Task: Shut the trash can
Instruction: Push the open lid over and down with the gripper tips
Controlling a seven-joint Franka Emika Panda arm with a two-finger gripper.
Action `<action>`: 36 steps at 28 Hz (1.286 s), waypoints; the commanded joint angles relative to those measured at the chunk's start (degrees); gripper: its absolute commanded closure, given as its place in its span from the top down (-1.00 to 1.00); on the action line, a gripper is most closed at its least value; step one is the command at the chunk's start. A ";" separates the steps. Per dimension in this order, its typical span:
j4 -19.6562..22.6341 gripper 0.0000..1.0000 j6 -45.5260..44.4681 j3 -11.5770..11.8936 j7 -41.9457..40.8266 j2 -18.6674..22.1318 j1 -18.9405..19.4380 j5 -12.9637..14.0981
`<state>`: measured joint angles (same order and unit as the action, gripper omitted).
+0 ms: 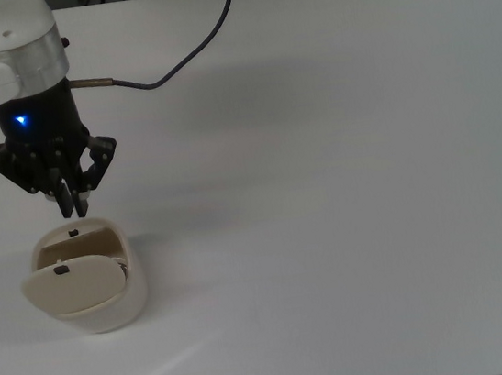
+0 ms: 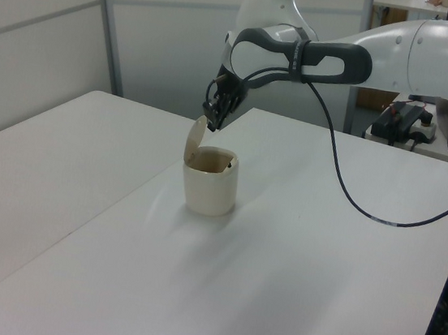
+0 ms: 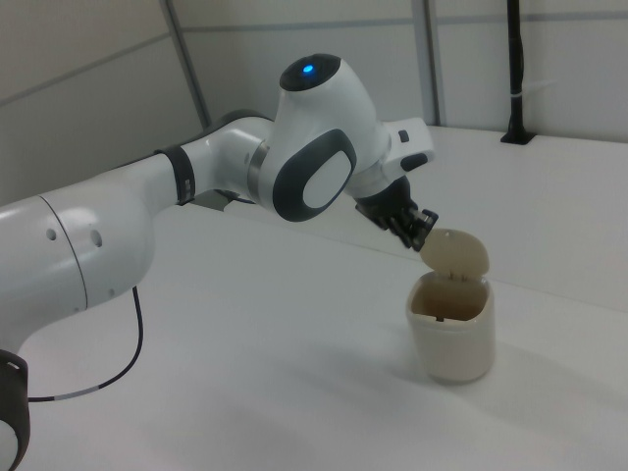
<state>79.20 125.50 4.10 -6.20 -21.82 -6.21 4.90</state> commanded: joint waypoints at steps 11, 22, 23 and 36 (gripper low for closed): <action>-0.01 -0.98 17.40 0.21 5.67 -3.14 0.93 -2.79; -0.10 -0.97 21.36 0.56 5.67 -6.21 0.85 -5.68; -0.10 -0.97 21.36 0.56 5.67 -6.39 0.85 -5.86; -0.01 -0.98 12.85 0.47 4.18 -5.43 0.85 -6.04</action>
<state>78.89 144.12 4.13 -1.88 -28.51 -5.72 0.07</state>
